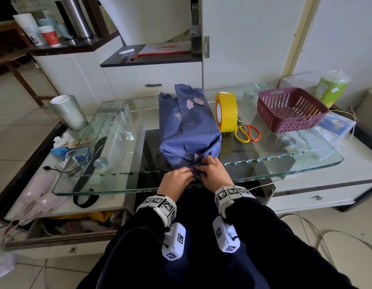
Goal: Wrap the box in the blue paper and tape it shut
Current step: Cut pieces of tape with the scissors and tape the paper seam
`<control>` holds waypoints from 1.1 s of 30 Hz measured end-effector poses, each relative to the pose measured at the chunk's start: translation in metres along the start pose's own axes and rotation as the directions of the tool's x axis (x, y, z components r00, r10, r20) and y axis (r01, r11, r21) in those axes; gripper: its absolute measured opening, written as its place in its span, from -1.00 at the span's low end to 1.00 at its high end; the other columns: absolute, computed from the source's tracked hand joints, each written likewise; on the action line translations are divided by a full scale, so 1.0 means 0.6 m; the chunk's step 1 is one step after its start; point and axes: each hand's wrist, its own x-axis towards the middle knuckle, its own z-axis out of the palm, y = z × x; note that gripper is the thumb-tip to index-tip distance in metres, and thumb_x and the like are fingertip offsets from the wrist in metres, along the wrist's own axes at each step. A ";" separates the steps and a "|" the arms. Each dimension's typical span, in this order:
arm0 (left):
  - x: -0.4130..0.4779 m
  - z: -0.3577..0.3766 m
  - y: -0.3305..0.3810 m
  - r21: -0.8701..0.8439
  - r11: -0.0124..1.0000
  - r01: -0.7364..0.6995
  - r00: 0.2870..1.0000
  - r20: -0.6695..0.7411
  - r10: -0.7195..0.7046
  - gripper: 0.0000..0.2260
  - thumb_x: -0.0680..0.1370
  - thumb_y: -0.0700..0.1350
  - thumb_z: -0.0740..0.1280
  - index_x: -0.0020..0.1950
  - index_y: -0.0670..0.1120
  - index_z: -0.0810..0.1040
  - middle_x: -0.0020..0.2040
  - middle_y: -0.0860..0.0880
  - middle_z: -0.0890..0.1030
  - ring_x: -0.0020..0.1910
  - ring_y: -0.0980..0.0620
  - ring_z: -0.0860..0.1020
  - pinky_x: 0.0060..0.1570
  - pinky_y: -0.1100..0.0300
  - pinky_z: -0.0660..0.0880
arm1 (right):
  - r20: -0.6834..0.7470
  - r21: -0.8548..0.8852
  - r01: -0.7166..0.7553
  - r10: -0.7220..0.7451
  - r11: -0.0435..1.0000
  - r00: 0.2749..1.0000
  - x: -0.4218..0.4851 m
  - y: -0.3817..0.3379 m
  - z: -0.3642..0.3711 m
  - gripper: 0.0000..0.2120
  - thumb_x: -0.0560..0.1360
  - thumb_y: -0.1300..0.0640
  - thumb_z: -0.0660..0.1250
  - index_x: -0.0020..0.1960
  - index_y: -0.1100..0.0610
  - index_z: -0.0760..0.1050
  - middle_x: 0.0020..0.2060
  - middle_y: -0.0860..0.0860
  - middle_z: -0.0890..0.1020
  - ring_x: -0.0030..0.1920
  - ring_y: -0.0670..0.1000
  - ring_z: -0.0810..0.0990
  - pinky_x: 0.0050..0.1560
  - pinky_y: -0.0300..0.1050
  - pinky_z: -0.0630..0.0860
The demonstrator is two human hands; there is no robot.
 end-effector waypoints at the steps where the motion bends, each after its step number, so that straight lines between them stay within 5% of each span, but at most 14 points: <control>1: 0.007 0.003 -0.005 -0.005 1.000 -0.008 1.000 -0.003 0.008 -0.70 0.44 0.07 0.18 -0.25 -0.01 0.67 -0.18 0.11 0.68 -0.35 0.12 0.64 -0.44 0.30 0.47 | 0.009 -0.006 -0.005 0.005 1.000 1.000 0.006 0.004 -0.001 -0.68 0.53 0.16 0.23 0.26 0.07 0.54 0.21 0.11 0.45 0.23 0.17 0.37 0.28 -0.02 0.31; 7: 0.044 0.002 -0.008 -0.120 0.985 0.126 0.977 0.186 -0.102 -0.66 0.51 0.17 0.28 0.05 -0.05 0.66 0.10 0.05 0.63 0.06 0.05 0.59 0.04 0.16 0.47 | 0.072 -0.027 -0.045 0.047 0.999 0.996 0.033 0.024 -0.008 -0.67 0.55 0.15 0.20 0.29 0.05 0.51 0.23 0.08 0.43 0.25 0.14 0.35 0.31 -0.07 0.28; 12: 0.080 -0.003 -0.016 -0.083 0.961 0.262 0.938 0.257 -0.233 -0.77 0.59 0.03 0.18 0.12 -0.03 0.52 0.04 -0.13 0.64 0.07 -0.19 0.57 -0.05 0.01 0.48 | 0.065 0.215 -0.183 0.172 0.959 0.983 0.053 0.018 -0.008 -0.69 0.47 0.29 0.19 0.11 0.13 0.62 0.14 0.12 0.58 0.17 0.19 0.51 0.18 -0.01 0.45; 20: 0.095 -0.008 -0.012 -0.310 0.847 0.433 0.896 0.256 -0.364 -0.87 0.54 -0.14 0.29 0.06 -0.08 0.55 -0.04 -0.04 0.66 0.00 -0.07 0.60 0.04 0.03 0.52 | 0.009 0.423 -0.322 0.352 0.847 0.936 0.042 0.021 -0.013 -0.73 0.43 0.40 0.19 -0.03 0.27 0.64 0.03 0.21 0.61 0.07 0.18 0.55 0.00 -0.25 0.35; 23: 0.082 -0.009 -0.009 -0.290 0.869 0.401 0.904 0.276 -0.325 -0.84 0.50 -0.13 0.36 0.07 -0.08 0.55 -0.04 -0.03 0.59 -0.06 -0.06 0.57 0.01 0.05 0.52 | -0.018 0.466 -0.336 0.388 0.818 0.921 0.039 0.023 -0.013 -0.78 0.42 0.38 0.20 -0.08 0.28 0.61 -0.03 0.23 0.62 0.03 0.20 0.57 0.00 -0.14 0.41; 28: 0.069 -0.007 -0.011 -0.186 0.920 0.346 0.902 0.336 -0.271 -0.77 0.47 -0.06 0.40 0.10 -0.07 0.52 0.02 -0.04 0.55 0.01 -0.03 0.54 0.04 0.04 0.49 | -0.115 0.517 -0.359 0.478 0.777 0.871 0.068 0.028 -0.052 -0.82 0.47 0.32 0.21 0.05 0.24 0.46 -0.02 0.22 0.60 0.01 0.21 0.57 0.02 0.01 0.49; 33: 0.060 0.003 0.008 -0.179 0.914 0.364 0.900 0.320 -0.296 -0.86 0.51 -0.16 0.31 0.05 -0.07 0.44 0.02 -0.03 0.49 -0.03 -0.07 0.50 -0.02 0.07 0.42 | -0.241 0.465 -0.378 0.525 0.801 0.816 0.093 0.047 -0.083 -0.60 0.45 0.33 0.26 0.27 0.31 0.32 0.22 0.23 0.39 0.24 0.22 0.40 0.22 0.02 0.35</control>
